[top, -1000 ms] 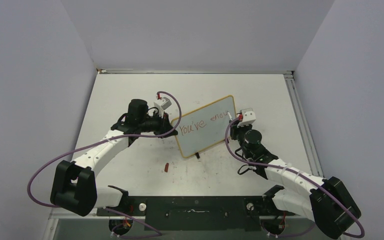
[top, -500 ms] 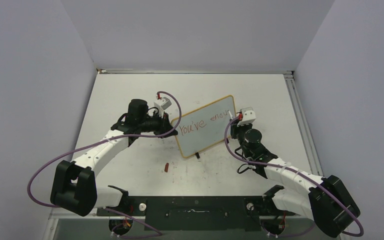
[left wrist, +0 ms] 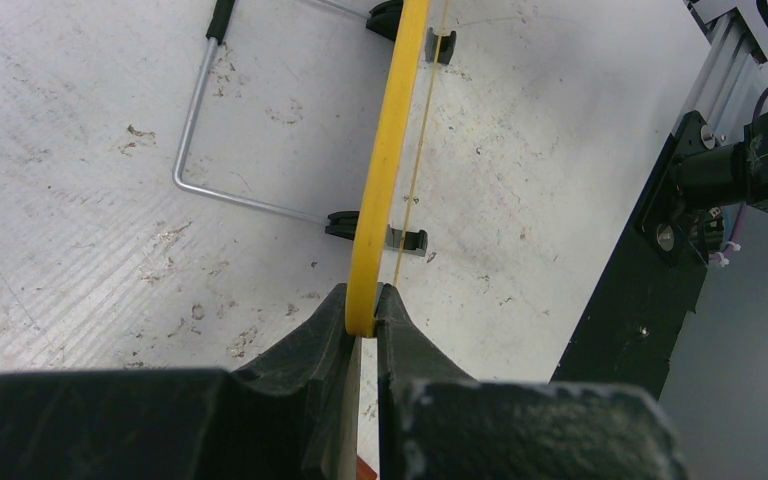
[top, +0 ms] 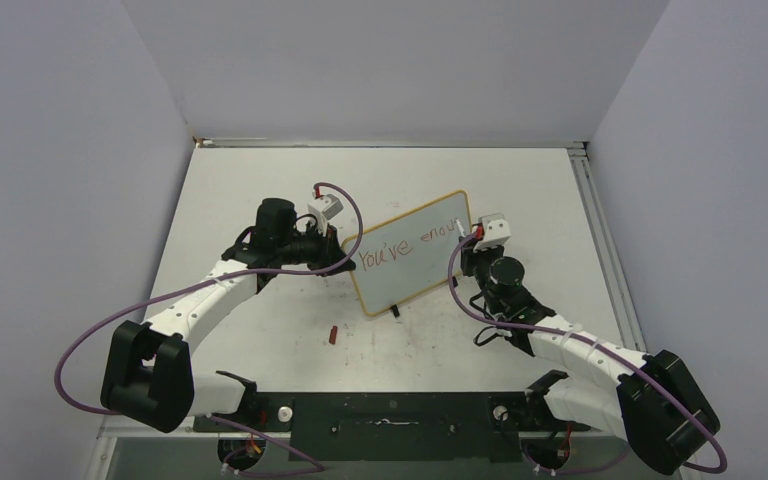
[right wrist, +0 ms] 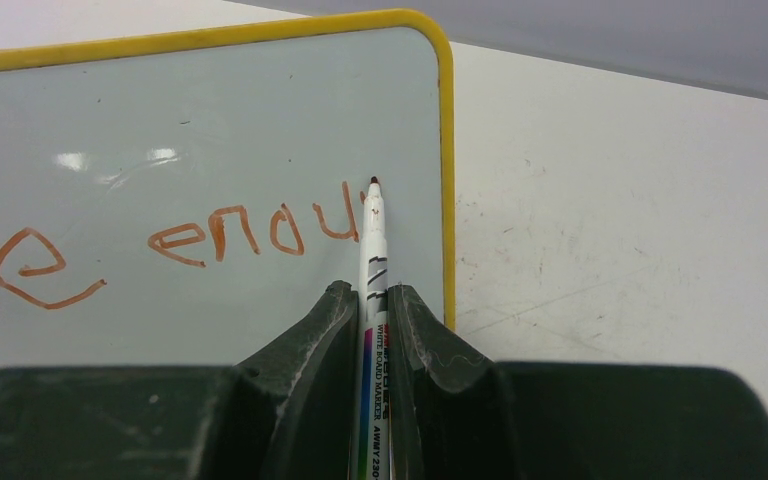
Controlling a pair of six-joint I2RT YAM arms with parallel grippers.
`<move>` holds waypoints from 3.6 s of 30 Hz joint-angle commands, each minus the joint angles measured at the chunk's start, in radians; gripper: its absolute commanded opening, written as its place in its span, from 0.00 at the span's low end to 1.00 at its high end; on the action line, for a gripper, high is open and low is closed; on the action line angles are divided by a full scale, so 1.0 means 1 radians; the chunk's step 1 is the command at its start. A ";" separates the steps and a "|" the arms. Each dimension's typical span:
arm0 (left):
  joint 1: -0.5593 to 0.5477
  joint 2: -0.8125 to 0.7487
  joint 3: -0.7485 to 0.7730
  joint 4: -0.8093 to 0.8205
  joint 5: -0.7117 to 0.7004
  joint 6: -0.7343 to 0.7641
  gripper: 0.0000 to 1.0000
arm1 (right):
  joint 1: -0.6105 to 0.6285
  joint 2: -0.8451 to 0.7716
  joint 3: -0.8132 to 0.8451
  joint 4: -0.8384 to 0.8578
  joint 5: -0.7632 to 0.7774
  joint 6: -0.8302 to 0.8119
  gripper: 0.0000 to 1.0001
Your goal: Write a sentence on the whiteboard
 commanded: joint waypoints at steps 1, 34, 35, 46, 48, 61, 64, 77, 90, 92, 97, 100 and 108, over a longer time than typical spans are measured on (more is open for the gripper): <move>-0.004 0.023 0.002 -0.100 -0.090 0.026 0.00 | 0.018 0.011 0.036 0.040 -0.016 -0.009 0.05; -0.012 0.013 0.001 -0.101 -0.091 0.024 0.00 | 0.047 0.025 0.056 0.027 0.089 -0.020 0.05; -0.012 0.014 0.002 -0.100 -0.091 0.024 0.00 | 0.048 0.028 0.058 0.029 0.088 -0.023 0.05; -0.013 0.012 0.001 -0.100 -0.092 0.024 0.00 | 0.049 0.033 0.050 0.012 0.089 -0.012 0.05; -0.013 0.011 0.002 -0.100 -0.093 0.024 0.00 | 0.053 0.028 0.039 0.000 0.092 0.001 0.05; -0.015 0.010 0.000 -0.101 -0.091 0.023 0.00 | 0.091 0.031 -0.023 -0.065 0.127 0.080 0.05; -0.016 0.009 0.000 -0.099 -0.093 0.023 0.00 | 0.094 0.032 -0.033 -0.069 0.126 0.091 0.05; -0.016 0.009 0.000 -0.100 -0.097 0.023 0.00 | 0.150 -0.059 -0.019 -0.063 0.162 0.072 0.05; -0.020 0.009 0.000 -0.099 -0.097 0.023 0.00 | 0.104 -0.092 0.028 0.010 0.217 -0.027 0.05; -0.021 0.009 0.000 -0.099 -0.099 0.023 0.00 | 0.082 -0.073 0.039 0.027 0.190 -0.027 0.05; -0.021 0.010 0.000 -0.101 -0.099 0.023 0.00 | 0.065 -0.036 0.056 0.054 0.163 -0.047 0.05; -0.021 0.012 0.001 -0.100 -0.099 0.023 0.00 | 0.056 -0.016 0.064 0.070 0.144 -0.050 0.05; -0.021 0.013 0.001 -0.101 -0.098 0.023 0.00 | 0.031 0.037 0.089 0.098 0.112 -0.054 0.05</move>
